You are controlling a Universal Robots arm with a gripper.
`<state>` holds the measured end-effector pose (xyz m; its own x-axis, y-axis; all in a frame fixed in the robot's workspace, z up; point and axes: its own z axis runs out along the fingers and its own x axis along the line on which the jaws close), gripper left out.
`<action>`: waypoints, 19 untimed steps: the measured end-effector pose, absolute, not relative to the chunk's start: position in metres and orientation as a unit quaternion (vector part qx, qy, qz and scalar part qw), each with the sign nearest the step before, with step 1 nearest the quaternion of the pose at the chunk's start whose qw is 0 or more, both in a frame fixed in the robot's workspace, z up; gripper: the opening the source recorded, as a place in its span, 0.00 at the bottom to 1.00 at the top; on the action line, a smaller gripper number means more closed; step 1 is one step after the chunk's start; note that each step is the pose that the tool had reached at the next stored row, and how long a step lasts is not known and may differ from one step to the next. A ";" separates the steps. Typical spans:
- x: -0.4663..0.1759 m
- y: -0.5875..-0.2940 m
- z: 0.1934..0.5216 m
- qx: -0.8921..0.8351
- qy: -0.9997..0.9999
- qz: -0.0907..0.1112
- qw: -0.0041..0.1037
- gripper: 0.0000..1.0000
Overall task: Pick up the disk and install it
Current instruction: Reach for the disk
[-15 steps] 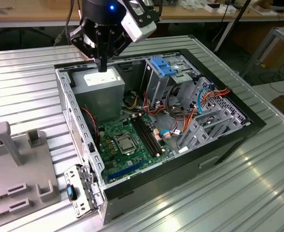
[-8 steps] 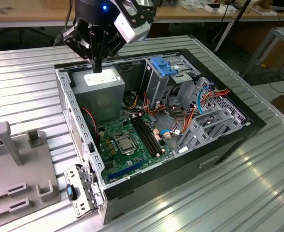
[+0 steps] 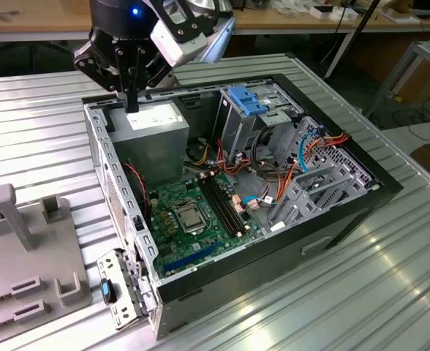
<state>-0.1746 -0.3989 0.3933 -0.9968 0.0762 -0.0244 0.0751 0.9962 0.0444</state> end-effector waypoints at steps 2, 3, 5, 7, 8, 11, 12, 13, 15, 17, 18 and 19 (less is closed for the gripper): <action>-0.179 -0.399 0.393 0.038 0.999 0.022 0.013 0.11; -0.182 -0.399 0.393 0.038 0.999 0.022 0.013 0.11; -0.186 -0.399 0.393 0.038 0.999 0.022 0.013 0.11; -0.191 -0.399 0.393 0.038 0.999 0.022 0.013 0.11; -0.193 -0.399 0.393 0.038 0.999 0.022 0.013 0.11; -0.199 -0.399 0.393 0.037 0.999 0.022 0.013 0.11; -0.200 -0.399 0.393 0.037 0.999 0.022 0.013 0.11; -0.202 -0.399 0.393 0.037 0.999 0.022 0.013 0.11; -0.206 -0.398 0.393 0.037 0.999 0.022 0.013 0.11; -0.210 -0.398 0.393 0.036 0.999 0.022 0.013 0.11; -0.212 -0.398 0.393 0.036 0.999 0.022 0.013 0.11; -0.214 -0.397 0.393 0.036 0.999 0.022 0.013 0.11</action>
<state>-0.2138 -0.3973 0.3933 -0.9970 0.0732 -0.0244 0.0721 0.9964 0.0444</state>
